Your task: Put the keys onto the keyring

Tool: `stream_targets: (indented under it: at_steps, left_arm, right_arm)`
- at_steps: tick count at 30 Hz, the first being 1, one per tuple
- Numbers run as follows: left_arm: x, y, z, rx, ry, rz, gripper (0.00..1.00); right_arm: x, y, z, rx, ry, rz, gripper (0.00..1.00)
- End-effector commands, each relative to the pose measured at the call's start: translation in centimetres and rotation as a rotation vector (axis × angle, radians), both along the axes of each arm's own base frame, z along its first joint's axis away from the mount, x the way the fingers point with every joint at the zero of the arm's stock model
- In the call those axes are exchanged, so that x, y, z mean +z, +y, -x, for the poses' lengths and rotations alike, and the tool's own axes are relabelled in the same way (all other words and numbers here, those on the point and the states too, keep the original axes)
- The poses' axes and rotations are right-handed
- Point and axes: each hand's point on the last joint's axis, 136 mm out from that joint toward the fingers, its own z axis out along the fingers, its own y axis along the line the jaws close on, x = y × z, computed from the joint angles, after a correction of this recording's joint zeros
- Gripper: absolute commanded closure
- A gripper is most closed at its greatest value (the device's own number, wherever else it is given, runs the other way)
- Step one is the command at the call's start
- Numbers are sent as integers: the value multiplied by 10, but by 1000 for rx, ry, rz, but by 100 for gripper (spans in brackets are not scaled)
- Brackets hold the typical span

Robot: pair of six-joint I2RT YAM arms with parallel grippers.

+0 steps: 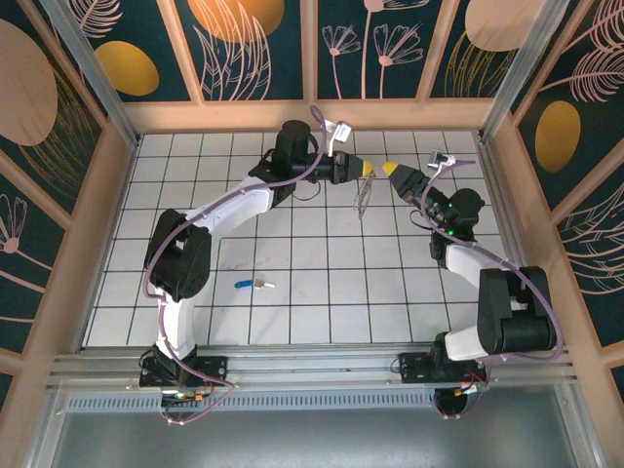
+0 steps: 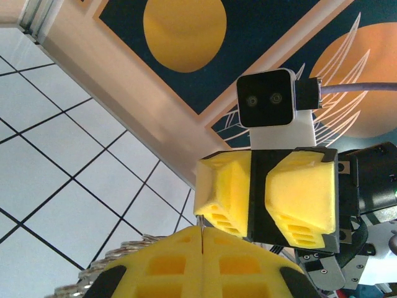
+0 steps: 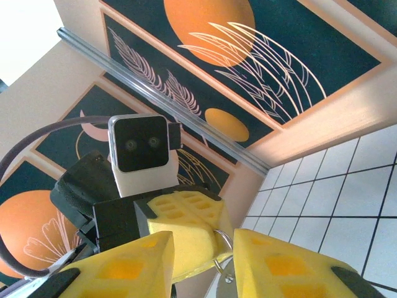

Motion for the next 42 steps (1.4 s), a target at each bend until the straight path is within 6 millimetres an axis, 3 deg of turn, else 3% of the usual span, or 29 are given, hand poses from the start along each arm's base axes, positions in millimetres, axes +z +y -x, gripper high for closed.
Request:
stream_targets:
  at_steps: [1, 20, 26, 33, 38, 39, 42]
  left_arm:
    - [16, -4, 4, -32, -49, 24, 100]
    - [16, -4, 4, -33, -41, 49, 100]
    - [14, -5, 4, -35, -37, 49, 100]
    - [13, -5, 5, -38, -32, 50, 100]
    - [12, -4, 4, -24, -29, 56, 100]
    - [12, -3, 3, -15, -30, 58, 99]
    - [17, 1, -1, 38, -37, 80, 82]
  right_arm:
    - [2, 4, 7, 35, -41, -8, 69]
    - [-2, 22, 2, 87, -33, -18, 73]
    - [2, 25, 3, 99, -48, -22, 80]
    - [4, 25, 3, 99, -58, -23, 100]
    - [5, 25, 2, 91, -61, -26, 100]
    - [5, 24, 1, 85, -60, -28, 100]
    - [4, 22, -1, 72, -49, -36, 100]
